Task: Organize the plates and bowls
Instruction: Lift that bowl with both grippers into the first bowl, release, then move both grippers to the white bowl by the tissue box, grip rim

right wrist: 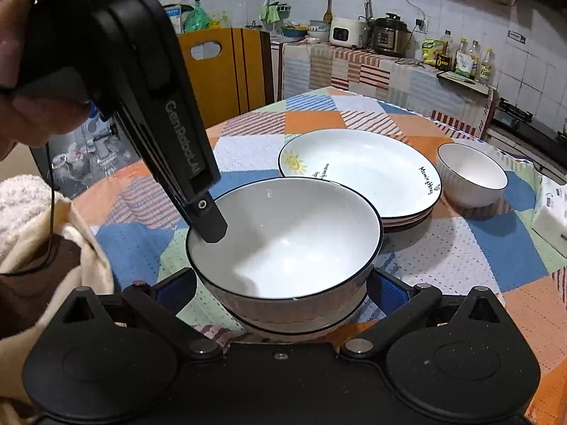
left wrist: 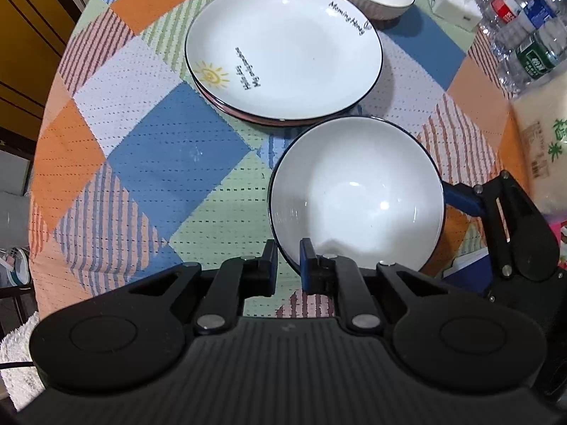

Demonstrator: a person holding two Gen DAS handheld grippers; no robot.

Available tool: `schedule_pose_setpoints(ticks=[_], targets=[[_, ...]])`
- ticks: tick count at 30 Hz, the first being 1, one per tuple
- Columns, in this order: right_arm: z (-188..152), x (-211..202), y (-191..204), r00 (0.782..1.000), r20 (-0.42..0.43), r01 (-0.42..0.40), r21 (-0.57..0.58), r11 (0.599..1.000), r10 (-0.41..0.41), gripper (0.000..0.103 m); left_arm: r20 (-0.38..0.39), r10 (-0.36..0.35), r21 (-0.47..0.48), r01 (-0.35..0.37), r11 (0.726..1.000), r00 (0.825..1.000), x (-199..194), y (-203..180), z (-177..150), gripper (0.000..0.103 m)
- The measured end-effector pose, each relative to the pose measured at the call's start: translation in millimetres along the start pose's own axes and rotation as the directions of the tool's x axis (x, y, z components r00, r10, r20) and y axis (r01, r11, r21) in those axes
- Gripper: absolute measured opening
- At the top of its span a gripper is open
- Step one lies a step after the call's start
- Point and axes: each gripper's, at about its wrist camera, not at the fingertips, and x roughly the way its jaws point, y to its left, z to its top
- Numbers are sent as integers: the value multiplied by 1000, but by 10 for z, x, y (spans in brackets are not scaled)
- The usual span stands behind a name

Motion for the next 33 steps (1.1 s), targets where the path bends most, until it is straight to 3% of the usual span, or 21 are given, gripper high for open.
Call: schedule_pose_setpoints(ticks=[8, 18, 26, 33], targets=[[-26, 56, 47, 999, -22, 36, -34, 999, -37, 103, -11, 25, 6, -24, 1000, 1000, 110, -41, 20, 12], [-23, -151, 14, 999, 9, 42, -96, 994, -42, 103, 15, -46, 18, 46, 999, 999, -25, 53, 52, 15], [205, -523, -431, 993, 113, 38, -31, 999, -34, 103, 96, -98, 31, 95, 995, 991, -307, 94, 268, 17], [520, -564, -937, 985, 155, 63, 66, 996, -72, 103, 187, -107, 73, 95, 993, 976, -396, 37, 608, 17]])
